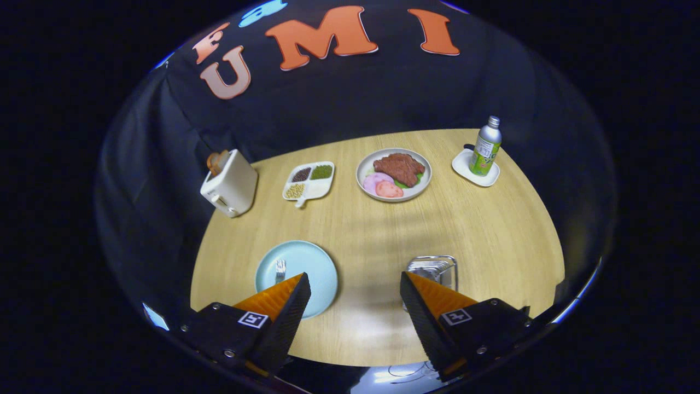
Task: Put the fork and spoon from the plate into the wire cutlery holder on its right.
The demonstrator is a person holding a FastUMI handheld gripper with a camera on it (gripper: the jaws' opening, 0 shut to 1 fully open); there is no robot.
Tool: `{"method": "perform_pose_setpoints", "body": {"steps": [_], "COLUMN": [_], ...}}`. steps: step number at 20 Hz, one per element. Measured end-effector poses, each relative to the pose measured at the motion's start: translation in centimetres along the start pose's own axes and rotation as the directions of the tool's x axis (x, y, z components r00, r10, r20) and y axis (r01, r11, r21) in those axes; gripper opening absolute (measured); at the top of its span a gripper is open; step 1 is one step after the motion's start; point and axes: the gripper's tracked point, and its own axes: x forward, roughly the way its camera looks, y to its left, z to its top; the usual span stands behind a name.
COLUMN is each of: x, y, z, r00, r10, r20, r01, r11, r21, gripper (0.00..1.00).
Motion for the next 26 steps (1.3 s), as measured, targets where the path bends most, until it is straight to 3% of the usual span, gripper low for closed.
{"method": "perform_pose_setpoints", "body": {"steps": [5,11,21,26], "x": [2.2,6.6,11.7,13.3], "y": [5.0,10.9,12.7,13.8], "z": [-1.7,-6.0,-11.8,-13.7], "r00": [0.989,0.979,0.98,0.988], "r10": [-0.032,-0.033,-0.117,-0.11], "r20": [0.144,0.199,0.161,0.108], "r01": [0.047,0.053,0.146,0.131], "r11": [0.993,0.994,0.973,0.968], "r21": [-0.106,-0.099,-0.18,-0.214], "gripper": [0.98,0.99,0.99,0.99]}}
